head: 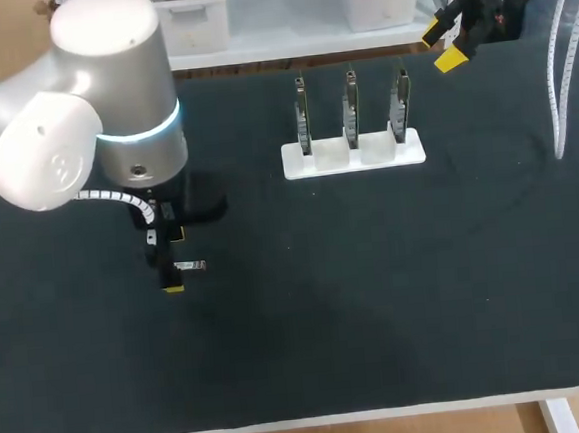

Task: Pick up the optical module with the left hand, and insert it into the network port with the right hand.

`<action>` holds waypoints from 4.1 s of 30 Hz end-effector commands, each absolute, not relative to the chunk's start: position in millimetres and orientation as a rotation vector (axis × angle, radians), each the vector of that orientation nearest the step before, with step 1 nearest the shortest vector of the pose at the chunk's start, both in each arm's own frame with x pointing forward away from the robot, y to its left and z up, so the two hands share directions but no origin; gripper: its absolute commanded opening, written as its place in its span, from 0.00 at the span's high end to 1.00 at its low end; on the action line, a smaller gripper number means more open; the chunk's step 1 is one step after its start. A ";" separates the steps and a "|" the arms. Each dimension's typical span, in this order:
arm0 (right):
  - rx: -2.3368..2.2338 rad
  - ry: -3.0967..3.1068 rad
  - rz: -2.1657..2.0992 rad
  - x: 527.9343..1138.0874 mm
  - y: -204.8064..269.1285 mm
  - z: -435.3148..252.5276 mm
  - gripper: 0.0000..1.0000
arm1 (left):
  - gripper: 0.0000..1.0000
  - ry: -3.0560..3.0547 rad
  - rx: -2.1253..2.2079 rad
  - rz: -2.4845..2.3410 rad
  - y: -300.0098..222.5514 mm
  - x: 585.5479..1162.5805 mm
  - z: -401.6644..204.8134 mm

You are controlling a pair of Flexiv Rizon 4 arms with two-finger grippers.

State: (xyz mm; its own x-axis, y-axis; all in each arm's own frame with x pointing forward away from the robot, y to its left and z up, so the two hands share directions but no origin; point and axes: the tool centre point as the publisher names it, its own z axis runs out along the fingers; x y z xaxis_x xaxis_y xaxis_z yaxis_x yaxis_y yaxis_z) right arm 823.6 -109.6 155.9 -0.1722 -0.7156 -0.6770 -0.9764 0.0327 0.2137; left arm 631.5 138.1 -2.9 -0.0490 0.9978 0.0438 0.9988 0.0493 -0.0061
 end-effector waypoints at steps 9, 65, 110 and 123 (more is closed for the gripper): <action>-2.014 1.760 1.623 831.8 -109.9 156.9 0.00 | 0.00 -2.241 -2.132 -0.038 142.0 630.5 -14.6; -2.014 1.760 1.623 831.8 -109.9 156.9 0.00 | 1.00 -2.275 -2.100 -0.027 156.1 636.9 -12.8; -2.014 1.760 1.623 831.8 -109.9 156.9 0.00 | 1.00 -2.616 -2.674 0.670 68.8 781.7 193.8; -2.014 1.760 1.623 831.8 -109.9 156.9 0.00 | 1.00 -2.393 -2.788 1.105 3.1 814.9 242.7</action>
